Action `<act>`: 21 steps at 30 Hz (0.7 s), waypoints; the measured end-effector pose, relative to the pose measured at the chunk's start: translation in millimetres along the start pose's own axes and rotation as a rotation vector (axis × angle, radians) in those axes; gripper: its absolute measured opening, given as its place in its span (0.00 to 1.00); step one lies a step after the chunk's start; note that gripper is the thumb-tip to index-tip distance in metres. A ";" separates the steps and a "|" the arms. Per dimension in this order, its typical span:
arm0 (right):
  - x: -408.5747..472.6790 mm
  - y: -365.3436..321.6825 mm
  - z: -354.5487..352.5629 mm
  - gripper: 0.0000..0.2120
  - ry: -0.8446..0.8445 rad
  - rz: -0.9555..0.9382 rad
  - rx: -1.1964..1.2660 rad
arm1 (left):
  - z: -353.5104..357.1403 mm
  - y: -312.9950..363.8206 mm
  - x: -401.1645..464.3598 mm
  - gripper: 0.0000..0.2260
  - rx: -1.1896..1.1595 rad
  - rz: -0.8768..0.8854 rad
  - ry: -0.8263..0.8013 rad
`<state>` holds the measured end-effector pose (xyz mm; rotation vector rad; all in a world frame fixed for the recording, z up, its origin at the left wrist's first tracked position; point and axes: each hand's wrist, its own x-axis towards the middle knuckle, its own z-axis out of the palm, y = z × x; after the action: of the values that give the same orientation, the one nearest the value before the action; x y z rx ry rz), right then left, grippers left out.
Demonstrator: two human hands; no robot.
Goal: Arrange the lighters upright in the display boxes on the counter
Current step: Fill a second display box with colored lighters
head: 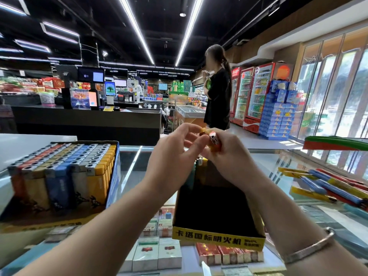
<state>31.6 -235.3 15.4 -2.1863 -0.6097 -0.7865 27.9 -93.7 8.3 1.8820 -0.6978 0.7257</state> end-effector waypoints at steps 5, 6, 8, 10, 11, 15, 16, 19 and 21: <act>-0.4 -0.4 0.8 0.18 -0.130 0.014 0.078 | 0.8 -4.0 1.7 0.05 -0.094 -0.033 0.052; -0.5 -0.7 1.4 0.18 -0.156 0.017 0.113 | 0.4 -4.5 2.1 0.05 -0.138 -0.061 0.057; -0.5 -2.4 3.2 0.16 -0.204 0.005 0.197 | -0.8 -4.8 3.1 0.05 -0.205 -0.099 0.067; -0.6 -4.8 5.4 0.11 -0.237 -0.014 0.279 | -2.8 -3.8 3.9 0.05 -0.256 -0.113 0.084; -0.3 -5.1 5.6 0.10 -0.236 -0.011 0.316 | -4.6 -3.5 4.6 0.06 -0.284 -0.120 0.102; 4.1 -3.1 -5.7 0.10 -0.015 0.091 0.299 | -11.8 -3.4 7.9 0.05 -0.372 -0.151 0.163; 4.6 -0.7 -9.6 0.07 0.076 0.128 0.259 | -12.2 -3.2 8.1 0.04 -0.372 -0.153 0.158; 5.1 11.6 -18.5 0.06 0.213 0.357 0.046 | -10.2 -2.9 6.5 0.04 -0.331 -0.151 0.080; 3.9 17.6 -19.7 0.06 0.110 0.491 0.026 | -7.9 -3.0 5.1 0.03 -0.309 -0.151 -0.015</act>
<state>38.4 -260.6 20.7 -2.1236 -0.0183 -0.6209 32.0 -86.1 13.1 1.6372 -0.6302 0.4780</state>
